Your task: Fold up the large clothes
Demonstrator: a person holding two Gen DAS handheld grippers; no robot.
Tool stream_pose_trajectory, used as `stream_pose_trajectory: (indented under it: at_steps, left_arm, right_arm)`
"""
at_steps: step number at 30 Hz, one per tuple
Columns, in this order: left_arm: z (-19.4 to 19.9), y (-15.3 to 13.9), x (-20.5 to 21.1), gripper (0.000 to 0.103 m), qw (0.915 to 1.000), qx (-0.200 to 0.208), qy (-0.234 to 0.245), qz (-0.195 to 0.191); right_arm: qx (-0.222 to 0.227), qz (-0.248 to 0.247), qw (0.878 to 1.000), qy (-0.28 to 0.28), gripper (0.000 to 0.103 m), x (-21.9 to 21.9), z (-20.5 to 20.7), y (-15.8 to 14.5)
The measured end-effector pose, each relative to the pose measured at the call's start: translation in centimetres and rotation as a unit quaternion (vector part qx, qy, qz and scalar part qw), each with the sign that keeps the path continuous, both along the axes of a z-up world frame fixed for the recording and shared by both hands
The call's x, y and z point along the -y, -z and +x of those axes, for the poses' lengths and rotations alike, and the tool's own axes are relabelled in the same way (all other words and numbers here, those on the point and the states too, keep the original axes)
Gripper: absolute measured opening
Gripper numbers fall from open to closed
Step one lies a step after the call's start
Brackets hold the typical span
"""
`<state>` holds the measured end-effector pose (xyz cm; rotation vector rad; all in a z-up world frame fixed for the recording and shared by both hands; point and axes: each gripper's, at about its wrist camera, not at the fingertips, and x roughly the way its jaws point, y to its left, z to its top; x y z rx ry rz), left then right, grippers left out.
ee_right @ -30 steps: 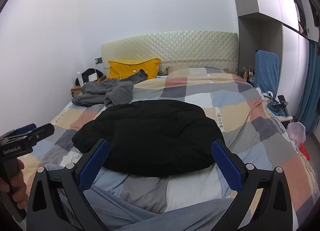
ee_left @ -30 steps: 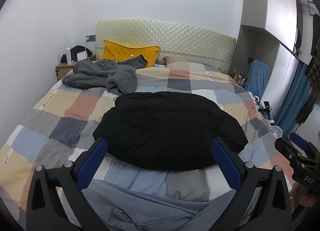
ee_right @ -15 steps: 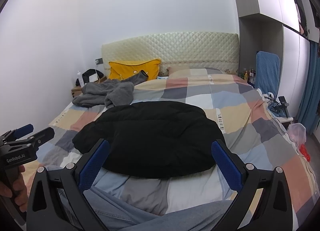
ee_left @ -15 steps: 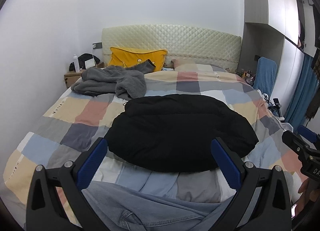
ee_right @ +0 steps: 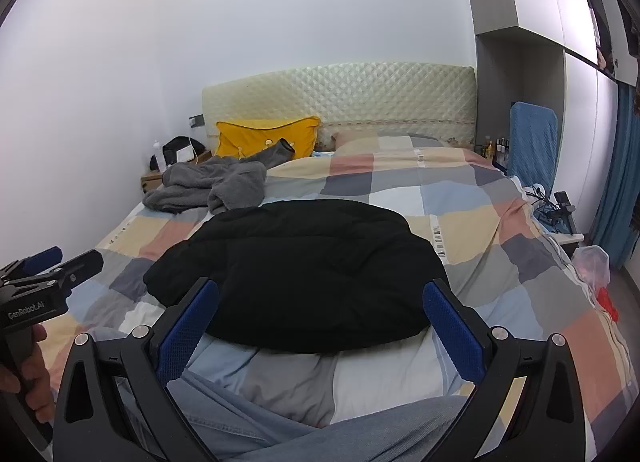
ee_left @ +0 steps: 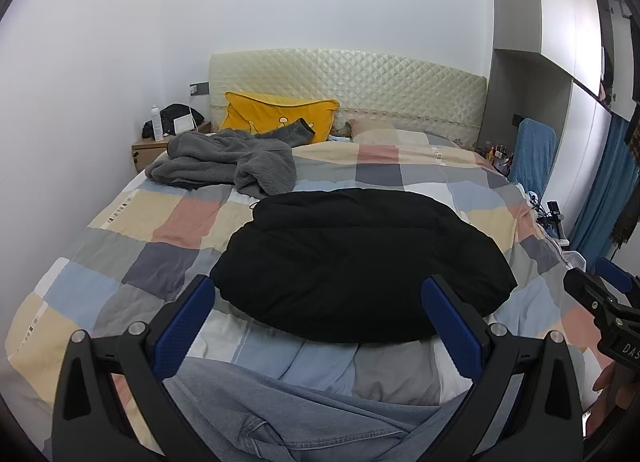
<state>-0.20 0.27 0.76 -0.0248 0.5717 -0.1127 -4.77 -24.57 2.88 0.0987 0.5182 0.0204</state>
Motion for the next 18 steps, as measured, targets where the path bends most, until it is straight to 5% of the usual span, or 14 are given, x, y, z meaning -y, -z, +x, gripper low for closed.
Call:
stream_pose_trajectory:
  at_steps: [18]
  left_arm:
    - [-0.44, 0.21, -0.46, 0.103, 0.9999, -0.01, 0.004, -0.011]
  right_arm:
    - [0.001, -0.005, 1.0, 0.006, 0.103, 0.02, -0.02, 0.14]
